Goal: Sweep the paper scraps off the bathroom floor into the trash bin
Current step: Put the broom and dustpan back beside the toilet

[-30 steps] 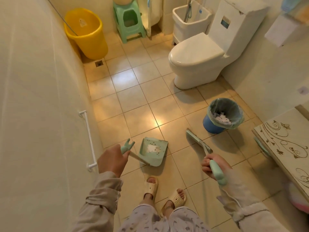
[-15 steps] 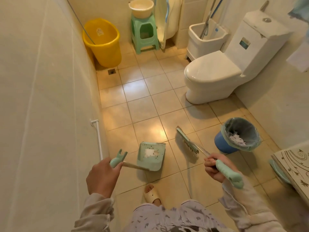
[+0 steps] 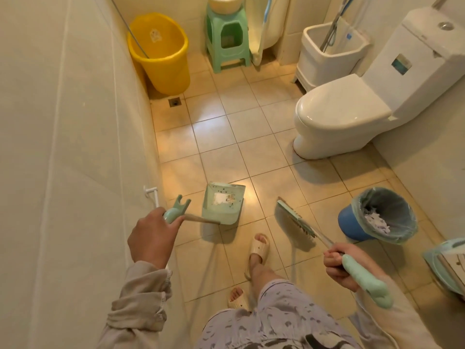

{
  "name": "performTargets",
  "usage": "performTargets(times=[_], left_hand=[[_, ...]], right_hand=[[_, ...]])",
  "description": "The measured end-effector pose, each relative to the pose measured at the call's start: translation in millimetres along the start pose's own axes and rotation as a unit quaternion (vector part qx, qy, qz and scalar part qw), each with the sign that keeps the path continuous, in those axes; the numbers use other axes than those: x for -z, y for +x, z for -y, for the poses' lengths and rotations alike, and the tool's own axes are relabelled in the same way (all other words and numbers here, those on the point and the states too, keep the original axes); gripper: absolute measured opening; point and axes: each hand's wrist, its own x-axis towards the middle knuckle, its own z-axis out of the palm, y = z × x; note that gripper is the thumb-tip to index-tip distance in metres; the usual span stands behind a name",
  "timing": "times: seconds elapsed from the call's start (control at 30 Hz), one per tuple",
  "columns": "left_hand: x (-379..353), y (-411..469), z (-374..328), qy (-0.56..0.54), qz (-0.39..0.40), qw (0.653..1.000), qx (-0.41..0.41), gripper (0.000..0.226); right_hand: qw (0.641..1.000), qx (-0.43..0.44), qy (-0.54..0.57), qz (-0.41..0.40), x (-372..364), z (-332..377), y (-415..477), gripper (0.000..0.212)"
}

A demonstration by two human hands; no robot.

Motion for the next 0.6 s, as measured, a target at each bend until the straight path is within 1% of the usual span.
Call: performTargets(times=[0.2,0.33,0.47,0.6], left_hand=[[-12,67,-26,0.035,-0.005,0.999,-0.003,0.038],[-15,110,-42,0.042,0.004,0.999,0.033,0.037],[-11,157,-59,0.015,0.004,0.997,0.072,0.033],[-4,198,-78,0.026,-0.007,0.996,0.086,0.033]], right_hand=[[1.000,0.002,-0.024,0.012,-46,69,48,0.035],[0.999,-0.002,-0.038,0.028,-82,135,72,0.030],[0.998,-0.005,-0.046,0.052,-121,205,90,0.026],[0.995,-0.004,-0.072,0.069,-162,260,105,0.026]])
